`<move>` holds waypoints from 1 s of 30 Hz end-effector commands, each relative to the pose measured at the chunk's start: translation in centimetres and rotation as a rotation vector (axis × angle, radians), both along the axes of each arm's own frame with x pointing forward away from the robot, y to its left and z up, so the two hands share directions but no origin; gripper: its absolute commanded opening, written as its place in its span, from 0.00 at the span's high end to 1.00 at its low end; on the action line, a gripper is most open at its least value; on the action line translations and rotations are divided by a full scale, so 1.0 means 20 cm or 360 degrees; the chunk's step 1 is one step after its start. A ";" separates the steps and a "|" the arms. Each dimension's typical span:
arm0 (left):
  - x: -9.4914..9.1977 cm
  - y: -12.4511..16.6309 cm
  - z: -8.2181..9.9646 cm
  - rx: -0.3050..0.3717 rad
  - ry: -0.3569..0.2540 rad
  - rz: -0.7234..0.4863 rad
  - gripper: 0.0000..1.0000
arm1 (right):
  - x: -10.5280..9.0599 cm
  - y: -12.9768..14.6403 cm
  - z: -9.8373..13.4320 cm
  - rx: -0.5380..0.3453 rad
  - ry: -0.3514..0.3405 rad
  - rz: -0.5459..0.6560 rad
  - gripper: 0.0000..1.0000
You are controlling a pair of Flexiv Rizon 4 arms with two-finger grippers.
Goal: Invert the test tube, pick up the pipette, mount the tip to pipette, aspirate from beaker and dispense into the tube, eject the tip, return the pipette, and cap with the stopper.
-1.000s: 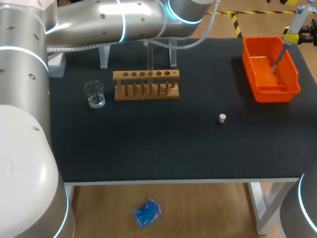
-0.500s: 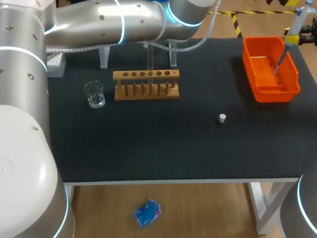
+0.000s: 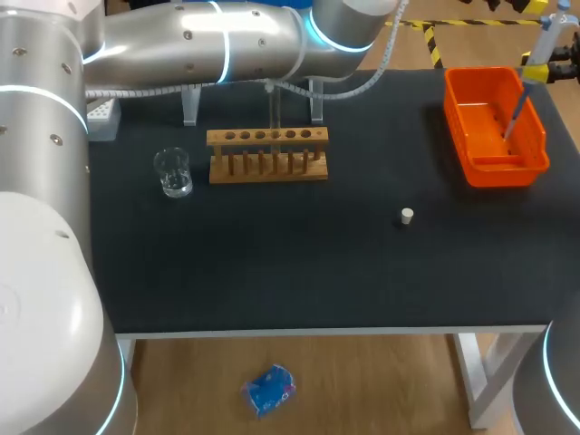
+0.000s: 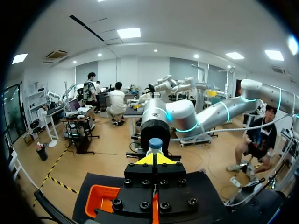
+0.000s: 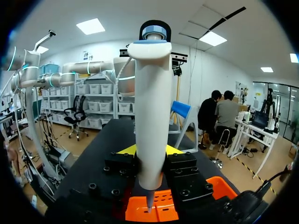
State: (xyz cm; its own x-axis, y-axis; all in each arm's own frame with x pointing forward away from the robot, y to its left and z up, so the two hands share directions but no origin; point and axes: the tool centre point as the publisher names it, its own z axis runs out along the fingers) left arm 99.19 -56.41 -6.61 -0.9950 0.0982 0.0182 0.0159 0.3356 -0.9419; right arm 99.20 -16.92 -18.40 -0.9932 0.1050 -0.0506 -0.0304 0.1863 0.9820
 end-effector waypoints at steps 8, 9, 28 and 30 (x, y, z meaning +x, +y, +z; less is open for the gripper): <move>0.02 -0.01 0.03 -0.0024 -0.0038 0.0045 1.00 | -0.01 0.00 0.01 -0.0005 -0.0001 -0.0003 1.00; 0.02 -0.01 0.03 -0.0026 -0.0039 0.0049 1.00 | -0.01 0.00 0.01 -0.0005 -0.0001 -0.0003 1.00; -0.02 -0.07 -0.03 -0.0057 0.0012 0.0040 1.00 | -0.01 0.00 0.01 -0.0005 -0.0001 -0.0003 1.00; -0.02 -0.07 -0.04 -0.0064 0.0013 0.0044 1.00 | -0.01 0.00 0.01 -0.0005 -0.0001 -0.0003 1.00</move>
State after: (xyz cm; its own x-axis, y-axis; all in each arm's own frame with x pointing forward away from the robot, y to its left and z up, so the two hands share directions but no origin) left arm 98.97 -57.91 -7.11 -0.9967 0.0763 0.0263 -0.0015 0.3082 -0.9513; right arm 99.18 -16.90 -18.38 -0.9931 0.1055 -0.0508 -0.0304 0.1864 0.9820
